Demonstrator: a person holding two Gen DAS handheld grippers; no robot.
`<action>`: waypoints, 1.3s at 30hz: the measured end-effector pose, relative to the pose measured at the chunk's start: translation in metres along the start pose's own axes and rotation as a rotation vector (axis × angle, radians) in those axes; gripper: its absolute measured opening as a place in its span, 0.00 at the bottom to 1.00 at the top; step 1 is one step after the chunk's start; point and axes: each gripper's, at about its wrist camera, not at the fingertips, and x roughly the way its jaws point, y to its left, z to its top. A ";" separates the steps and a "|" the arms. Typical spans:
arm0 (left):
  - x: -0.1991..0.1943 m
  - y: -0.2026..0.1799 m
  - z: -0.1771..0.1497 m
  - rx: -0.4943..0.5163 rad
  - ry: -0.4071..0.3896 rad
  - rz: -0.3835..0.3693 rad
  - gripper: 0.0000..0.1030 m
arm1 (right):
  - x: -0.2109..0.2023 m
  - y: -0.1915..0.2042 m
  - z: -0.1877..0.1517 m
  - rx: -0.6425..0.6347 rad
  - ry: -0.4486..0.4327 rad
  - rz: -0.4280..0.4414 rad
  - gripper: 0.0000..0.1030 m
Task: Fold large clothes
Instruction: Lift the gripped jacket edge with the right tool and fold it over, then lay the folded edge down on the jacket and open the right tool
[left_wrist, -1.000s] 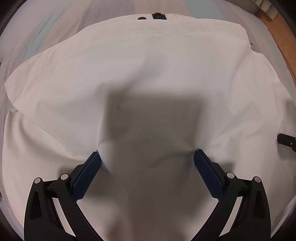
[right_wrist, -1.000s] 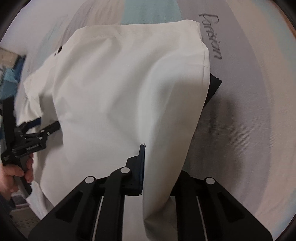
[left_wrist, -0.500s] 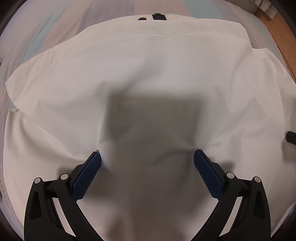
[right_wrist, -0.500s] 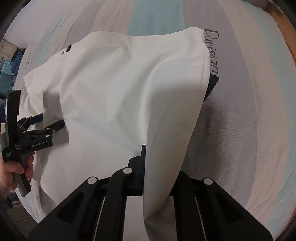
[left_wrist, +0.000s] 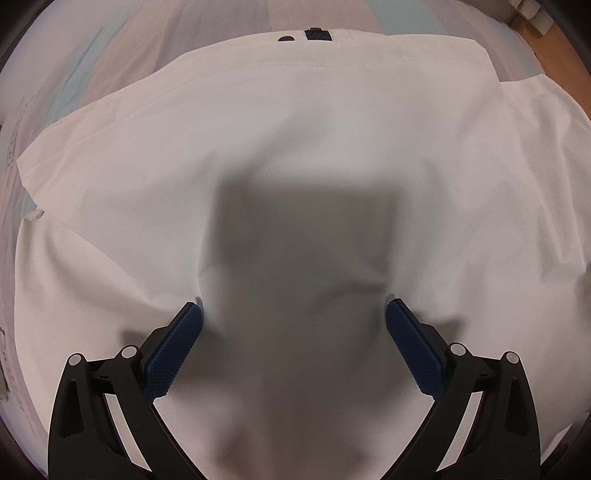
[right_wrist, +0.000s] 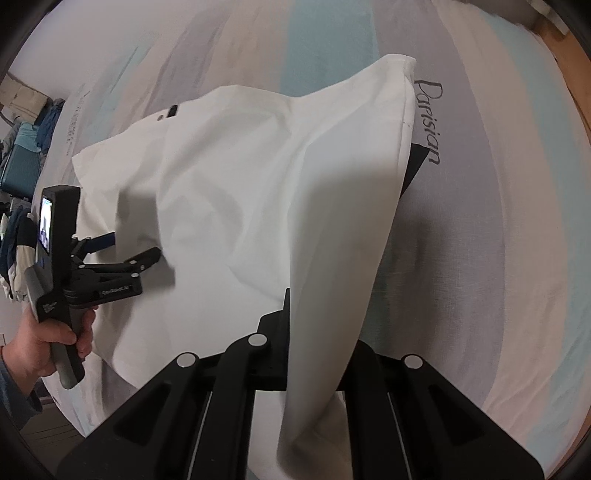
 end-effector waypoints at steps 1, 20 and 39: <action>-0.002 0.004 -0.002 0.001 -0.003 -0.004 0.94 | -0.002 0.001 0.001 0.002 0.000 0.008 0.04; -0.069 0.064 -0.017 -0.055 -0.097 -0.055 0.94 | -0.038 0.087 0.021 0.005 -0.007 0.111 0.04; -0.108 0.196 -0.077 -0.175 -0.127 -0.077 0.94 | -0.044 0.230 0.038 -0.063 0.022 0.132 0.04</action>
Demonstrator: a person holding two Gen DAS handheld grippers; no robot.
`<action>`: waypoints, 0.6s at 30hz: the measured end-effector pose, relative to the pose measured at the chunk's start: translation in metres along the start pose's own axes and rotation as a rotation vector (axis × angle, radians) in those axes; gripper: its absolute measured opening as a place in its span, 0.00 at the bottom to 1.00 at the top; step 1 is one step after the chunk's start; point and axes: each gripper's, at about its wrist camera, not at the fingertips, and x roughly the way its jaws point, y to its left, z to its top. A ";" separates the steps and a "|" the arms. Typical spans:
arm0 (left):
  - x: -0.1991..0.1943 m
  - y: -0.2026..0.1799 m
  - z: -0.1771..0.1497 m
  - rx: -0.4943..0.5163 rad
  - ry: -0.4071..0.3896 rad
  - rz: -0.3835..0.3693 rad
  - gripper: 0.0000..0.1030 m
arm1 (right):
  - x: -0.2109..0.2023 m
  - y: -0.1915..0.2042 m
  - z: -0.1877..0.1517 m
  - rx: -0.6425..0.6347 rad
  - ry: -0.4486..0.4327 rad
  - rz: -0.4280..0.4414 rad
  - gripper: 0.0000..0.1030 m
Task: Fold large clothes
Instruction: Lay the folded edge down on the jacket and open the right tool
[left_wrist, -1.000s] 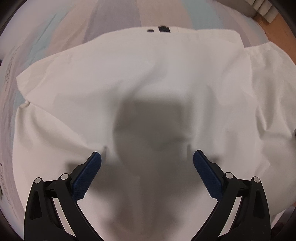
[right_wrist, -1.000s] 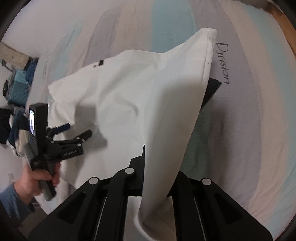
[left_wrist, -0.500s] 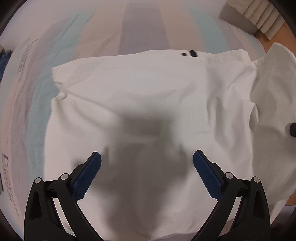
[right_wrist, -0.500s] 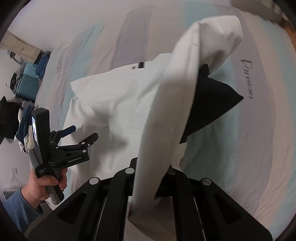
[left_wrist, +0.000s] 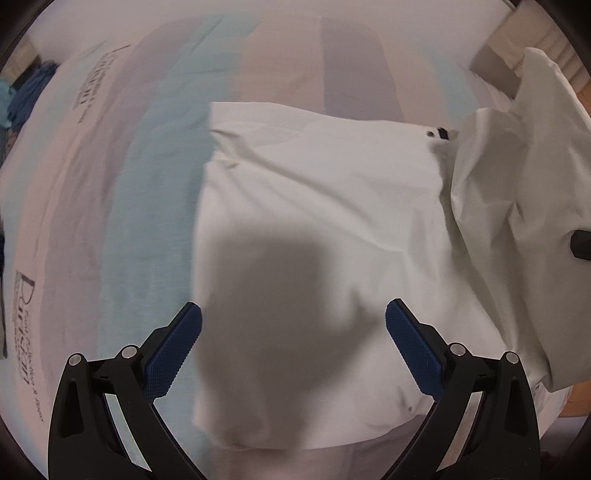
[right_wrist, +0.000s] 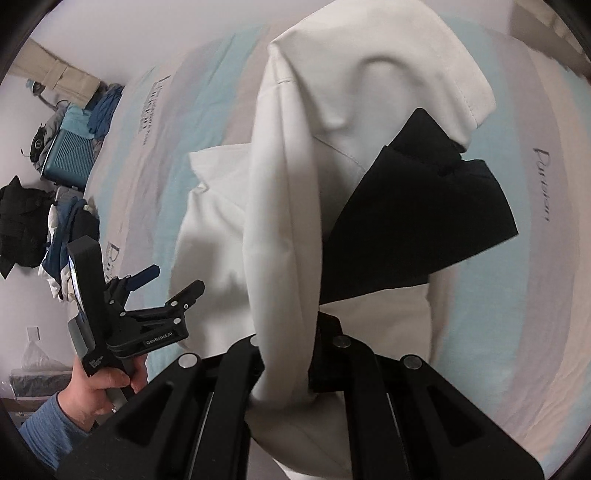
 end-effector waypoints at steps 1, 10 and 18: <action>-0.003 0.009 0.000 -0.010 -0.002 0.001 0.94 | 0.004 0.010 0.003 0.009 0.009 0.000 0.04; -0.031 0.074 -0.011 -0.086 -0.017 -0.012 0.94 | 0.047 0.095 0.022 0.031 0.070 -0.065 0.04; -0.041 0.125 -0.016 -0.132 -0.021 -0.009 0.94 | 0.098 0.158 0.031 0.047 0.084 -0.037 0.04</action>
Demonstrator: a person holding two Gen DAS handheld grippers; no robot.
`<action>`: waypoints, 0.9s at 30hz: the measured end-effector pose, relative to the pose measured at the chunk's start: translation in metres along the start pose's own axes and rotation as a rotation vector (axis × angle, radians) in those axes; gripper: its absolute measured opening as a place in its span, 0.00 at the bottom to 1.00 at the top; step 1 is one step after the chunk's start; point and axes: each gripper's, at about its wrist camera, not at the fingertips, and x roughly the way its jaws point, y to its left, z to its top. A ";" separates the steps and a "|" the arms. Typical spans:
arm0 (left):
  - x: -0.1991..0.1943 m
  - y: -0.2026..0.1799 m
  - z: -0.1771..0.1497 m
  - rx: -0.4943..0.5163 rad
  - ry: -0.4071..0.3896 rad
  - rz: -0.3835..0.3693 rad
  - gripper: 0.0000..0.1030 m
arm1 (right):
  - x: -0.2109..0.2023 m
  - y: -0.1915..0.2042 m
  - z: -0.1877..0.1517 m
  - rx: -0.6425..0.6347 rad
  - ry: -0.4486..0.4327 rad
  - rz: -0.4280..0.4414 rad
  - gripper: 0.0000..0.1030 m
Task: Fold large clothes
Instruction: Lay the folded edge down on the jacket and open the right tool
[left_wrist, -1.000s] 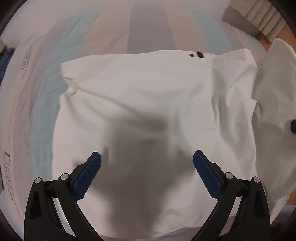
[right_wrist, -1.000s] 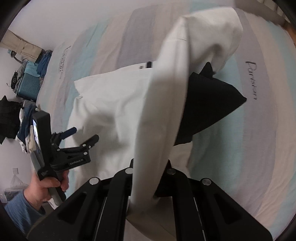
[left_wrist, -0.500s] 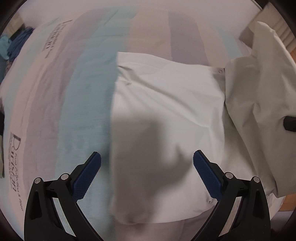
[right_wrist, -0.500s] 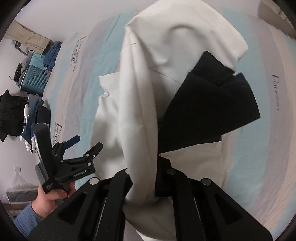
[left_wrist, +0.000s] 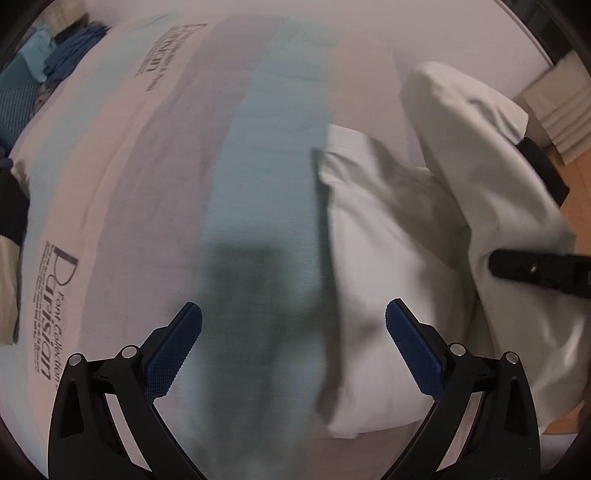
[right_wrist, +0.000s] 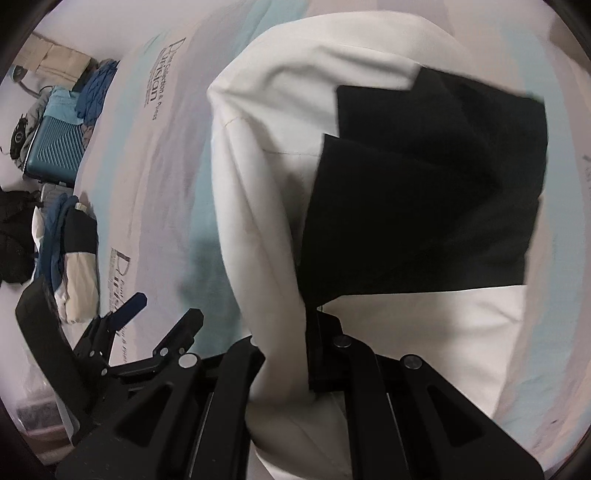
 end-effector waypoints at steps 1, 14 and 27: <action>0.002 0.009 0.001 -0.004 0.005 0.007 0.94 | 0.006 0.005 0.000 0.004 0.002 0.005 0.04; 0.017 0.081 -0.012 0.016 0.035 0.088 0.94 | 0.114 0.033 -0.005 -0.001 -0.013 -0.110 0.04; 0.027 0.098 -0.041 -0.056 0.029 0.078 0.94 | 0.148 0.046 -0.014 -0.081 -0.069 -0.234 0.05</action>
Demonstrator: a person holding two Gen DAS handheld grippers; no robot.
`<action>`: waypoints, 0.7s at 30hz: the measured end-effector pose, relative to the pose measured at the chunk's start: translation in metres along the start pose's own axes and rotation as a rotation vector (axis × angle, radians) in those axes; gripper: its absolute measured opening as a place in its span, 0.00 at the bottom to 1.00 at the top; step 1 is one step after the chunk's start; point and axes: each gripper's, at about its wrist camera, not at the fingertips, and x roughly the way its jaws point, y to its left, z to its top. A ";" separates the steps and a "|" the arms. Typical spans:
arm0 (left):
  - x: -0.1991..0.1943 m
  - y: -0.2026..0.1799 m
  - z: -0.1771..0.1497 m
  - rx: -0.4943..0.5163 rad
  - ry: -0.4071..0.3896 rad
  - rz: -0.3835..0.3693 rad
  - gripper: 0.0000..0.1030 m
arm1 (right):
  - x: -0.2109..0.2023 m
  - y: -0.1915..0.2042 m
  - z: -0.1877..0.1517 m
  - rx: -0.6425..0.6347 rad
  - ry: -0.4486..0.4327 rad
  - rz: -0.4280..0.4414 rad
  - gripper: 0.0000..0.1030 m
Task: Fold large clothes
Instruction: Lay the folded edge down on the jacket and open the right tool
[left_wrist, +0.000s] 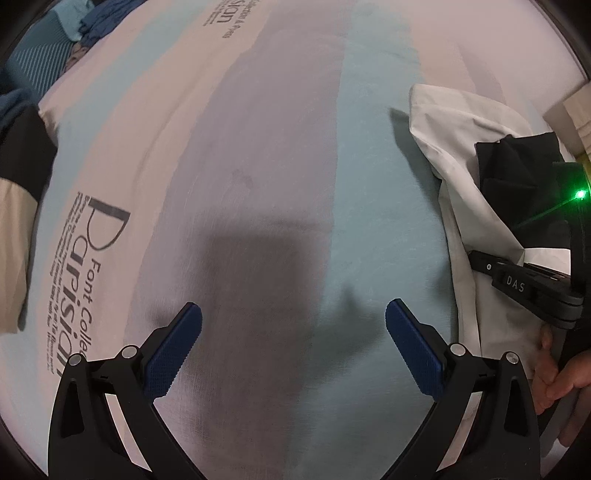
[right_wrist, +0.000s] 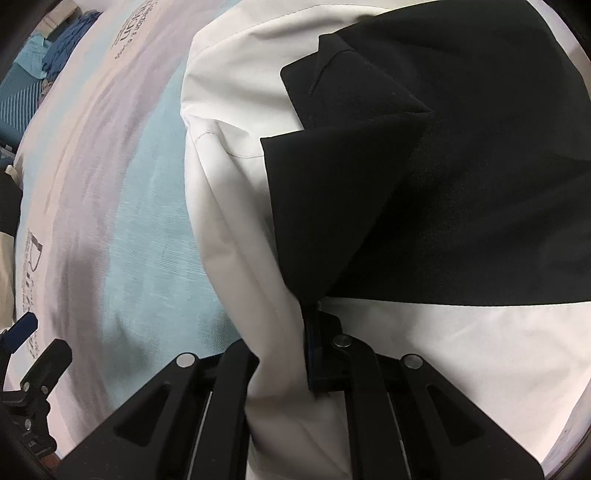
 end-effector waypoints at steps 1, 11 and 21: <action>0.000 0.000 -0.003 -0.003 -0.003 0.000 0.94 | 0.001 0.000 -0.001 -0.002 -0.003 -0.003 0.05; 0.005 0.003 -0.018 -0.022 -0.012 0.043 0.94 | 0.001 0.015 -0.016 -0.041 -0.038 -0.029 0.07; -0.014 0.009 -0.037 -0.061 -0.003 0.107 0.94 | -0.031 0.034 -0.047 -0.059 -0.065 0.080 0.70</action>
